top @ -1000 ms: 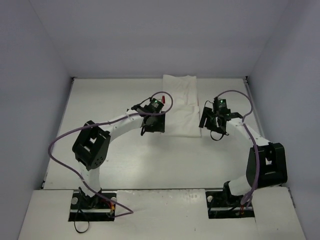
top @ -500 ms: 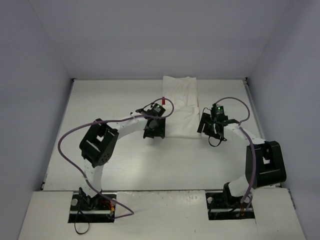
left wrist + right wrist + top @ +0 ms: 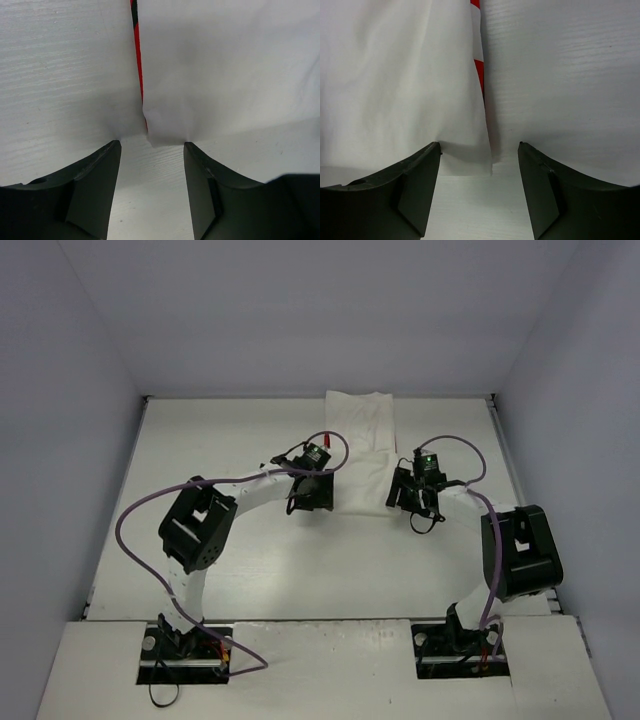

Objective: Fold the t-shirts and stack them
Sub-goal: Grab one side of the 2/3 rectangular tshirt with both arms, then fold the long partially folded tshirt into a neat square

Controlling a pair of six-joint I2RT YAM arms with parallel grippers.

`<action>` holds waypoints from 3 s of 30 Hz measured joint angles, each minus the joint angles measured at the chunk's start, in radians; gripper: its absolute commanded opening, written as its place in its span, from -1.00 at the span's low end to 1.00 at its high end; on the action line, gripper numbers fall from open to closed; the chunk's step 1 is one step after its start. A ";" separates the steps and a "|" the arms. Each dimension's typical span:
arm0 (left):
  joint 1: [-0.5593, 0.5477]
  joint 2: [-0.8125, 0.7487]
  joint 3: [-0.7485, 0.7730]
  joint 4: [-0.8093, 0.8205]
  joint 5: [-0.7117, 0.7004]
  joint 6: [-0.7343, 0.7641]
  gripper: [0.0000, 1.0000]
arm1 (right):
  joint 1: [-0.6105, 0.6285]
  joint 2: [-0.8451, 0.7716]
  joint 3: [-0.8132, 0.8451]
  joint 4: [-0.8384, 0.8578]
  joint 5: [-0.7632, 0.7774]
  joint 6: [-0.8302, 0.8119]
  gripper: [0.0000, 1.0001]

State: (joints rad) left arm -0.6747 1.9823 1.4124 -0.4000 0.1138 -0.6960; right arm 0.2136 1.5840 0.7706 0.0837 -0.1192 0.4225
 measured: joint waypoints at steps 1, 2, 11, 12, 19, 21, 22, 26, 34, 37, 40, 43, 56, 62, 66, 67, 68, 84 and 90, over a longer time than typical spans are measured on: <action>0.001 0.000 0.000 0.001 0.001 -0.003 -0.02 | 0.003 0.000 -0.008 0.016 0.001 0.000 0.16; 0.002 0.001 0.000 0.002 0.002 -0.007 -0.02 | 0.004 0.000 -0.014 0.031 0.004 0.001 0.15; 0.005 0.014 0.001 0.010 0.010 -0.037 -0.03 | 0.016 -0.027 -0.074 0.121 0.037 0.041 0.14; 0.005 0.014 0.001 0.011 0.009 -0.038 -0.05 | 0.018 -0.028 -0.078 0.125 0.046 0.046 0.14; 0.008 0.025 0.006 0.019 0.016 -0.042 -0.40 | 0.025 -0.030 -0.085 0.134 0.077 0.072 0.13; 0.008 0.033 0.014 0.022 0.021 -0.043 -0.42 | 0.029 -0.030 -0.085 0.133 0.079 0.079 0.13; 0.008 0.036 0.018 0.023 0.022 -0.044 -0.43 | 0.031 -0.030 -0.085 0.133 0.080 0.082 0.13; 0.008 0.051 0.038 0.016 0.025 -0.044 -0.52 | 0.049 -0.025 -0.071 0.107 0.100 0.087 0.12; 0.008 0.062 0.048 0.014 0.025 -0.043 -0.85 | 0.111 -0.003 -0.040 0.064 0.145 0.101 -0.02; 0.008 0.063 0.048 0.015 0.027 -0.043 -1.00 | 0.120 0.001 -0.038 0.060 0.155 0.106 -0.21; 0.008 0.063 0.048 0.017 0.028 -0.041 -1.00 | 0.121 0.006 -0.035 0.055 0.158 0.117 -0.69; 0.008 0.063 0.048 0.018 0.029 -0.037 -1.00 | 0.121 0.012 -0.035 0.049 0.154 0.128 -0.98; 0.005 -0.079 -0.159 0.086 0.061 0.028 -1.00 | 0.157 -0.092 -0.116 -0.008 0.083 0.141 -1.00; -0.017 -0.232 -0.337 0.071 0.080 0.030 -1.00 | 0.232 -0.200 -0.177 -0.130 0.029 0.178 -1.00; -0.037 -0.355 -0.436 0.046 0.087 0.016 -1.00 | 0.293 -0.310 -0.224 -0.224 -0.004 0.232 -1.00; -0.047 -0.391 -0.455 0.035 0.084 0.012 -1.00 | 0.311 -0.344 -0.226 -0.254 -0.005 0.246 -1.00; -0.057 -0.428 -0.473 0.026 0.079 0.008 -1.00 | 0.328 -0.379 -0.226 -0.282 -0.005 0.260 -1.00; -0.043 -0.560 -0.217 -0.210 -0.023 0.058 -1.00 | 0.387 -0.442 0.123 -0.591 0.114 0.291 -0.91; 0.027 -0.475 -0.042 -0.244 -0.032 0.110 -1.00 | 0.330 -0.308 0.277 -0.613 0.113 0.231 -0.96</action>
State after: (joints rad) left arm -0.6478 1.5075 1.3704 -0.6445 0.0814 -0.5863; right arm 0.5438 1.2757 1.0479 -0.5293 -0.0063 0.6530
